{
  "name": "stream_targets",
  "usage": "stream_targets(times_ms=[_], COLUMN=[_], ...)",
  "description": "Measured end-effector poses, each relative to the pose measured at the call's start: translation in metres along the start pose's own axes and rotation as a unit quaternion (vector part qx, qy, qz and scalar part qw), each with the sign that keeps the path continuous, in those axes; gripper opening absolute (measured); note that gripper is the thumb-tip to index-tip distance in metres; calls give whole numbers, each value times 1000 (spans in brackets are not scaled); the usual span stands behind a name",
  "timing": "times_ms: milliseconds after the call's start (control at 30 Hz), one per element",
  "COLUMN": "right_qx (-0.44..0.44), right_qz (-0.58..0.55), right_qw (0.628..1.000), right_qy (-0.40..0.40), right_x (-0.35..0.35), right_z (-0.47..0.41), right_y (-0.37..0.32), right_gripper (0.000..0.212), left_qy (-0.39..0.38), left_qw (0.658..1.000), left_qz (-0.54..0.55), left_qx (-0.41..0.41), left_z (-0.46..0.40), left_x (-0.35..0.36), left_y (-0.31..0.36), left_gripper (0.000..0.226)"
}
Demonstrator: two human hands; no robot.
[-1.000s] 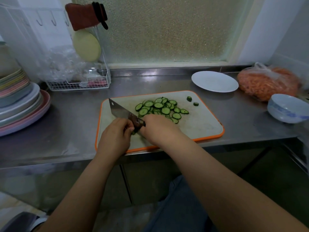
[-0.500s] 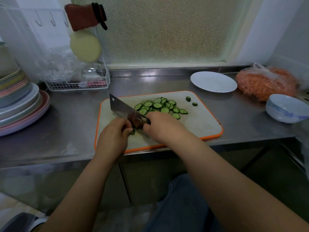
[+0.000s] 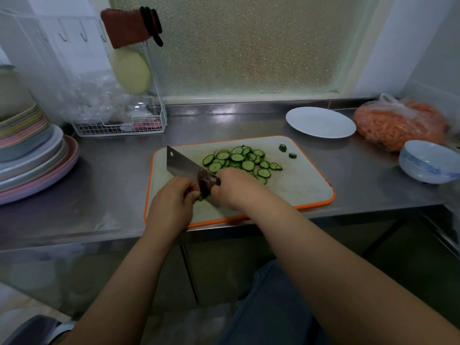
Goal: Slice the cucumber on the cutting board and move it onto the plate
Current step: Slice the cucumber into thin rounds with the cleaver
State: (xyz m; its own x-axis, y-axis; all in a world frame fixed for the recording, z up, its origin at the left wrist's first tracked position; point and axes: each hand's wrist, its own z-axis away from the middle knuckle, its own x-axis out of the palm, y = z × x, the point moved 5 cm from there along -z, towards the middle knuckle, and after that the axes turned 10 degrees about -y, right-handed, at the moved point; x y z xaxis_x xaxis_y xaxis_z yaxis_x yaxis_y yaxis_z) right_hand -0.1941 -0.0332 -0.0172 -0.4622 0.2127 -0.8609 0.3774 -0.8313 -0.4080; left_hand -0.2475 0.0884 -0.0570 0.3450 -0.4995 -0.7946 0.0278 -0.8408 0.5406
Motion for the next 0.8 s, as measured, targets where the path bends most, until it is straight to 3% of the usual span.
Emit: stream_targets(times_ms=[300, 800], right_qx=[-40, -28], right_qz=[-14, 12], right_qw=[999, 1000], right_qy=[1, -5], right_x=[-14, -11], right_z=[15, 13], right_y=[5, -3], right_gripper=[14, 19], left_qy=[-1, 5], left_qw=[1000, 1000], left_qz=[7, -31], left_qx=[0, -3], left_z=[1, 3], left_x=[0, 1], left_y=[-1, 2], left_gripper=[14, 10])
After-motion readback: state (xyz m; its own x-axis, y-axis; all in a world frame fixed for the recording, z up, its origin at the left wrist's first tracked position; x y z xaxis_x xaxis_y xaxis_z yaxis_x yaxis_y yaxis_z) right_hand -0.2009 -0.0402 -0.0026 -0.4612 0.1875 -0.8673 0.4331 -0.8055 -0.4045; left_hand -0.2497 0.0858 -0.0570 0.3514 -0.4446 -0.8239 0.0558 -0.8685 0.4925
